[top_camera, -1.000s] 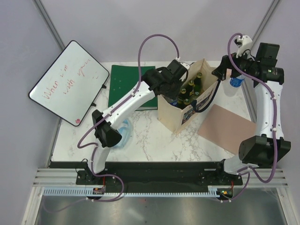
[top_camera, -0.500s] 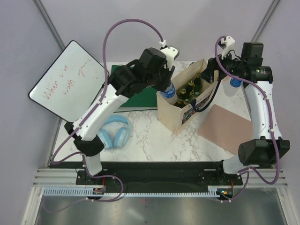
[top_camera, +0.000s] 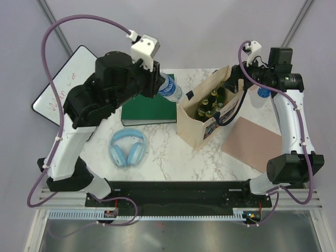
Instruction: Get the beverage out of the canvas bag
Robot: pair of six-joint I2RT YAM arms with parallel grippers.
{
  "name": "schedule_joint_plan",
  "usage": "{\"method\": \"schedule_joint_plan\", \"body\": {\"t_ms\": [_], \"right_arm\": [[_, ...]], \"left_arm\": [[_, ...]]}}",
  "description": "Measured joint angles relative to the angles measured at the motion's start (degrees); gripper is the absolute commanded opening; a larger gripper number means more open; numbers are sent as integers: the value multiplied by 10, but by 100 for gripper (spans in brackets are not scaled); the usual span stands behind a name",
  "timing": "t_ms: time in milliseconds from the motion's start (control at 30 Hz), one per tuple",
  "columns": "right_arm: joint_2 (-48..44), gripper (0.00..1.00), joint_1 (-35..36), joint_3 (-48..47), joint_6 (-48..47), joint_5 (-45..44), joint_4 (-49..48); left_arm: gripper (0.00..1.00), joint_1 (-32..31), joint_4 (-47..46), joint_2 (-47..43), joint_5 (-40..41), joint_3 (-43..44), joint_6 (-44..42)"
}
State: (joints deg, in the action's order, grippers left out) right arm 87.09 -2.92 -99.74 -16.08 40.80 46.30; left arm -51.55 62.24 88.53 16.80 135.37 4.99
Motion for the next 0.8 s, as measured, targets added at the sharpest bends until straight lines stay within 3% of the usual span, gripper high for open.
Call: {"method": "schedule_joint_plan", "body": {"t_ms": [167,400,633,800], "right_arm": [[2,98,8,6,-2,-6,0],[17,98,17,7,-5,-16,0],[20,98,21,7,-6,-22,0],[20,98,21,10,-7,-24,0]], "left_arm": [[2,1,-7,-60,38,-55,-4],[2,13,-37,-116,55,-203,-2],[2,79,-125,-131,-3,-430,34],[2,120,-162,-122,-48,-516,53]]}}
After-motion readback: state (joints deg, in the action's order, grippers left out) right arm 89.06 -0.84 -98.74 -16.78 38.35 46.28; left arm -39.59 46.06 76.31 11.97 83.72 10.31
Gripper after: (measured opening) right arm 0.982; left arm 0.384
